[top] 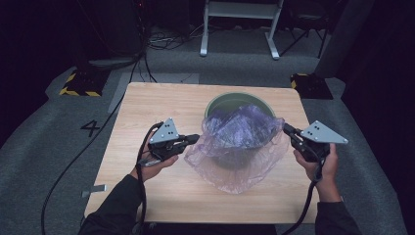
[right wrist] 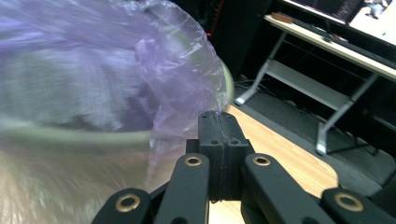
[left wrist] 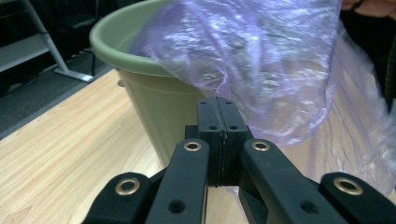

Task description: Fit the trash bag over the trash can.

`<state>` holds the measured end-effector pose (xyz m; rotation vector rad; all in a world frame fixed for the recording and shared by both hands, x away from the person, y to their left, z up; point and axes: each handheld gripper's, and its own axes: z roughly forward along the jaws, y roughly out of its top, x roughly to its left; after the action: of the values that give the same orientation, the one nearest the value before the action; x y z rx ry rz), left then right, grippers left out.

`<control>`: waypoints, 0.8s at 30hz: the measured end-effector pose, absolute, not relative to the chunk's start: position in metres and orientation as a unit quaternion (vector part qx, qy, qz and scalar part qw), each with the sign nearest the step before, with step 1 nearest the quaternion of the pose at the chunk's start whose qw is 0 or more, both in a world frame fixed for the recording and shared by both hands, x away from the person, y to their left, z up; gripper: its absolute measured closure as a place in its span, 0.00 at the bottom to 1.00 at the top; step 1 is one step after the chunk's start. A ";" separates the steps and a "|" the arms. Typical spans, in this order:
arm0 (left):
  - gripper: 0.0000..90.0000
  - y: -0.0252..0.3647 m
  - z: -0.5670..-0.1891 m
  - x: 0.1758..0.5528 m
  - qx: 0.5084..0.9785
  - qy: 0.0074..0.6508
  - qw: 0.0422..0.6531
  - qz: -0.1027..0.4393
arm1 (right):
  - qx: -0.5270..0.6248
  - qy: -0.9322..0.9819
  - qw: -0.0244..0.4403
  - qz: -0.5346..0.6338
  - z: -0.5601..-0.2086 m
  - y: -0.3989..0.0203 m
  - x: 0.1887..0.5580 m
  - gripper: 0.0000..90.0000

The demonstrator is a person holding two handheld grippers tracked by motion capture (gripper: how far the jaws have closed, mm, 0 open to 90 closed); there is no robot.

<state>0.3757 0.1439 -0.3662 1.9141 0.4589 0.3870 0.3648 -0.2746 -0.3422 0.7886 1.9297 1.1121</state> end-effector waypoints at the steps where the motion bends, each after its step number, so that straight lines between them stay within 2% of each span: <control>1: 1.00 0.145 -0.366 0.378 0.802 0.196 0.539 0.166 | 0.313 0.756 0.381 0.431 -0.343 -0.275 0.370 1.00; 13: 1.00 0.152 -0.367 0.413 0.783 0.226 0.555 0.168 | 0.355 0.752 0.346 0.435 -0.344 -0.276 0.423 1.00; 24: 1.00 0.151 -0.389 0.445 0.780 0.271 0.544 0.149 | 0.385 0.754 0.300 0.439 -0.361 -0.270 0.463 1.00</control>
<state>0.4452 0.1506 -0.3889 1.8521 0.6442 0.3528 0.4630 -0.2699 -0.3614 1.0223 2.0024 1.1653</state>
